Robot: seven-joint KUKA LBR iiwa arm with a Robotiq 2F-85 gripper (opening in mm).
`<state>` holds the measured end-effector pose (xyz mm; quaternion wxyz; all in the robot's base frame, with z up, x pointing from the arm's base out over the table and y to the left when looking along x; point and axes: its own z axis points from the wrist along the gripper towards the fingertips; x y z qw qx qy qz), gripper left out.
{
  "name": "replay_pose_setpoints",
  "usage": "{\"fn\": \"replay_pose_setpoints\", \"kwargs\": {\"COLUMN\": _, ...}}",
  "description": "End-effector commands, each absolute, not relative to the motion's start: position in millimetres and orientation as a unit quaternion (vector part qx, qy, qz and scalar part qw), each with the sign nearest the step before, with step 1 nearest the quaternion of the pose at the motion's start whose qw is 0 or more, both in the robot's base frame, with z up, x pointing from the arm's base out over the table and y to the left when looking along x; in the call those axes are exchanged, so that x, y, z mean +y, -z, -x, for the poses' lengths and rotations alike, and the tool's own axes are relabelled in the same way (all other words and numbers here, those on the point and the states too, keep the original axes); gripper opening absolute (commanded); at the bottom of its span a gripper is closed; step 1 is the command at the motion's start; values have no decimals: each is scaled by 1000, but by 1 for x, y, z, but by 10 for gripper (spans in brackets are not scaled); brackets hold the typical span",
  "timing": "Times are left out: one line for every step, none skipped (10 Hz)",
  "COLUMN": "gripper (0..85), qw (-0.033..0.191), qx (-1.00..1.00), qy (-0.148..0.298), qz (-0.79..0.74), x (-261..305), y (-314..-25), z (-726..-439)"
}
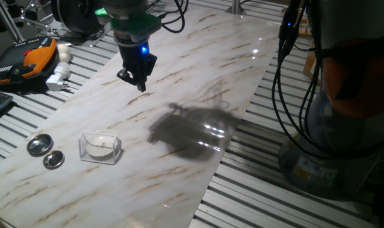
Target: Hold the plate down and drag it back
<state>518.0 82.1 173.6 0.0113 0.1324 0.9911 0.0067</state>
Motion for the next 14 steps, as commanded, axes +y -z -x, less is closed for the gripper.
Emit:
{"fn": "replay_pose_setpoints", "kwargs": {"gripper": 0, "qw": 6, "qx": 991, "qy": 13, "qz": -137, "x": 82, "y": -174, "z": -518}}
{"fn": "replay_pose_setpoints", "kwargs": {"gripper": 0, "qw": -3, "qx": 991, "qy": 7, "qz": -131, "x": 82, "y": -174, "z": -518}}
{"fn": "replay_pose_setpoints", "kwargs": {"gripper": 0, "qw": -7, "qx": 993, "qy": -2, "qz": -121, "x": 82, "y": -174, "z": -518}}
{"fn": "replay_pose_setpoints", "kwargs": {"gripper": 0, "qw": -3, "qx": 994, "qy": 2, "qz": -111, "x": 82, "y": -174, "z": -518}}
{"fn": "replay_pose_setpoints", "kwargs": {"gripper": 0, "qw": 0, "qx": 994, "qy": 0, "qz": -108, "x": 82, "y": -174, "z": -518}}
{"fn": "replay_pose_setpoints", "kwargs": {"gripper": 0, "qw": 2, "qx": 992, "qy": -8, "qz": -122, "x": 82, "y": -174, "z": -518}}
{"fn": "replay_pose_setpoints", "kwargs": {"gripper": 0, "qw": 2, "qx": 990, "qy": -7, "qz": -143, "x": 82, "y": -174, "z": -518}}
{"fn": "replay_pose_setpoints", "kwargs": {"gripper": 0, "qw": 5, "qx": 983, "qy": -10, "qz": -181, "x": 82, "y": -174, "z": -518}}
{"fn": "replay_pose_setpoints", "kwargs": {"gripper": 0, "qw": 13, "qx": 974, "qy": -6, "qz": -226, "x": 82, "y": -174, "z": -518}}
{"fn": "replay_pose_setpoints", "kwargs": {"gripper": 0, "qw": 18, "qx": 966, "qy": -4, "qz": -260, "x": 82, "y": -174, "z": -518}}
{"fn": "replay_pose_setpoints", "kwargs": {"gripper": 0, "qw": 14, "qx": 949, "qy": -16, "qz": -314, "x": 82, "y": -172, "z": -519}}
{"fn": "replay_pose_setpoints", "kwargs": {"gripper": 0, "qw": 6, "qx": 935, "qy": -40, "qz": -353, "x": 82, "y": -170, "z": -520}}
{"fn": "replay_pose_setpoints", "kwargs": {"gripper": 0, "qw": 1, "qx": 935, "qy": -38, "qz": -353, "x": 82, "y": -168, "z": -520}}
{"fn": "replay_pose_setpoints", "kwargs": {"gripper": 0, "qw": -2, "qx": 933, "qy": -42, "qz": -357, "x": 83, "y": -164, "z": -522}}
